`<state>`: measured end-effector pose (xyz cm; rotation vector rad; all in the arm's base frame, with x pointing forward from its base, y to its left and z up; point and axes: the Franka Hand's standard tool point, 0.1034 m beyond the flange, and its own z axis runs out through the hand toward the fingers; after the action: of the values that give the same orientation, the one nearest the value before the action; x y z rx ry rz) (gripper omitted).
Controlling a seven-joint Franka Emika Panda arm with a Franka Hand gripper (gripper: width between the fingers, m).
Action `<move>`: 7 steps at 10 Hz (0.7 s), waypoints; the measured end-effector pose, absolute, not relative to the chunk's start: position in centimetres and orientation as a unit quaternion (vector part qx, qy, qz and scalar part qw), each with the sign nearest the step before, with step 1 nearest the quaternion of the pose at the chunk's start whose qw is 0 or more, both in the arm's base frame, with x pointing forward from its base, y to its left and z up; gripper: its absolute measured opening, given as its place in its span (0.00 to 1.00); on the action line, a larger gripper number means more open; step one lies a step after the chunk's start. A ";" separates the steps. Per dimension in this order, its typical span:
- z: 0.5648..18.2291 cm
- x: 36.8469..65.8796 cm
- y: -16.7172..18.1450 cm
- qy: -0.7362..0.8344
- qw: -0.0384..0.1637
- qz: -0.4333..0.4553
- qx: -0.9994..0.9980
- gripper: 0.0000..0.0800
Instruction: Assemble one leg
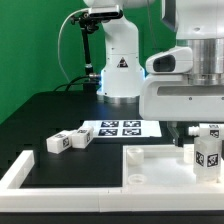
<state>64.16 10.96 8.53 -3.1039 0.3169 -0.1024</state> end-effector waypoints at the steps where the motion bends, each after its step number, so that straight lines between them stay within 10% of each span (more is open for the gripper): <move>1: 8.5 64.1 11.1 0.080 0.002 -0.033 -0.996 0.81; 4: 8.5 64.1 11.0 0.111 0.004 -0.033 -0.993 0.68; 5: 8.4 64.1 11.0 0.143 0.005 -0.033 -0.989 0.48; 7: 8.4 64.1 10.9 0.218 0.007 -0.032 -0.975 0.48</move>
Offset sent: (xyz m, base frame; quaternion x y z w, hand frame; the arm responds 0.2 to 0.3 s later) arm 0.0000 0.0000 0.0000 0.0000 0.0000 0.0650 0.9979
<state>64.11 10.91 8.42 -3.0509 0.6822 -0.1006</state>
